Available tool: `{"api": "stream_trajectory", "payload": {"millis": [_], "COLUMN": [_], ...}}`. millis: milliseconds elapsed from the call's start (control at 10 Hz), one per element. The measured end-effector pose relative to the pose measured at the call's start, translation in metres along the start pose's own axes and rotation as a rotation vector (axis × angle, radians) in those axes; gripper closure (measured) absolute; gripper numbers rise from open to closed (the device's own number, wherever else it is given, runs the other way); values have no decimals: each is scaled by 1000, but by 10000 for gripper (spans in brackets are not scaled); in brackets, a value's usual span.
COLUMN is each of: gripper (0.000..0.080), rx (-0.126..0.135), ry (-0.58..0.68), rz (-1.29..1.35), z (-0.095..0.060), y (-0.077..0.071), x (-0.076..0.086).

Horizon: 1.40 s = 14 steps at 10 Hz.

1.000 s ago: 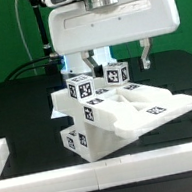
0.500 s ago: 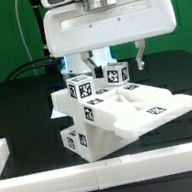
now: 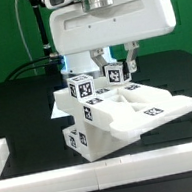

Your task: Assemble chair

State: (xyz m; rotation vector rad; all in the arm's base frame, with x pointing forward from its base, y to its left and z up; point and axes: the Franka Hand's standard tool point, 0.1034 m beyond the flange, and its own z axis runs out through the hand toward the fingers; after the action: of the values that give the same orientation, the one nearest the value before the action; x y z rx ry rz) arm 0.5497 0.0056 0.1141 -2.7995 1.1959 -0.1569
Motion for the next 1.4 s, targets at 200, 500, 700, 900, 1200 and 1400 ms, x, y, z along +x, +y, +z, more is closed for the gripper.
{"api": "stream_trajectory", "payload": {"millis": [200, 500, 700, 900, 1200, 1400], "gripper": [515, 515, 515, 221, 154, 151], "rx": [23, 45, 45, 30, 3, 4], "ry": [-12, -31, -30, -27, -38, -35], "rz": [298, 548, 526, 366, -107, -232], "z": [0, 0, 0, 2, 2, 2], "y": [1, 1, 1, -1, -3, -2], "x": [1, 1, 1, -3, -7, -6]}}
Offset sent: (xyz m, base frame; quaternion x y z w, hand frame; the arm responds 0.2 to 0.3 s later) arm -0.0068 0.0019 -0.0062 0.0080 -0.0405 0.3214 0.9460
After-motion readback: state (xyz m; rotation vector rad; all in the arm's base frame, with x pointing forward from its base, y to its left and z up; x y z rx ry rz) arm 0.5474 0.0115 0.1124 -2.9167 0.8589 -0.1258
